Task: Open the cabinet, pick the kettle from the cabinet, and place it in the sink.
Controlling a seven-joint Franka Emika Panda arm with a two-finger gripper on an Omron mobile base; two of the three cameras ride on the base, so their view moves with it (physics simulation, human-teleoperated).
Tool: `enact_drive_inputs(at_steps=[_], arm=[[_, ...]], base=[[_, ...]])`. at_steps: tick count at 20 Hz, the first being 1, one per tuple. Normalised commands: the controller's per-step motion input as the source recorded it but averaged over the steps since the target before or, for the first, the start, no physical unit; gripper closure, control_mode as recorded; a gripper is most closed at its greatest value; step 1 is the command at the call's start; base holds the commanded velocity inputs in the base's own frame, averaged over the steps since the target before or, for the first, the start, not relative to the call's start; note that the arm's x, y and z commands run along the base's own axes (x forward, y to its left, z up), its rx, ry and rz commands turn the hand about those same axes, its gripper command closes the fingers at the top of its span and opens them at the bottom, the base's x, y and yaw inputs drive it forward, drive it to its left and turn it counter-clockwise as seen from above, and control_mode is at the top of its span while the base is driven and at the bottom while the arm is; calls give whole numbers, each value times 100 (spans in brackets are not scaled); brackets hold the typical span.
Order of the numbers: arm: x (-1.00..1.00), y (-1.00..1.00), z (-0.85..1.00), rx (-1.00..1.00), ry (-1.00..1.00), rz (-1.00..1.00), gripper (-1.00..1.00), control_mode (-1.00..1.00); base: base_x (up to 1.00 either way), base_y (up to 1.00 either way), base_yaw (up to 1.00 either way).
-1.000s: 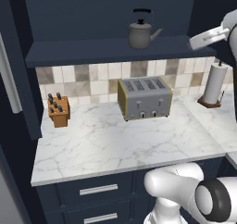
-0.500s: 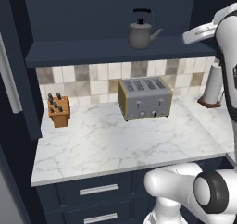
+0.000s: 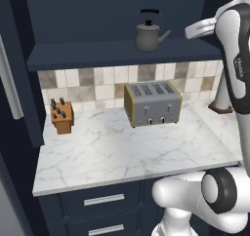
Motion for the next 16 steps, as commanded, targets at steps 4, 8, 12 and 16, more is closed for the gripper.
enact_drive_inputs(at_steps=[4,8,12,16], arm=[[34,0,6,2,0,0,-100,-100],[34,0,0,0,0,0,-100,-100],[39,0,0,0,-2,0,-100,-100],[37,0,0,0,-1,0,-100,-100]], base=[[0,0,0],[0,0,0],[0,0,0],[0,0,0]])
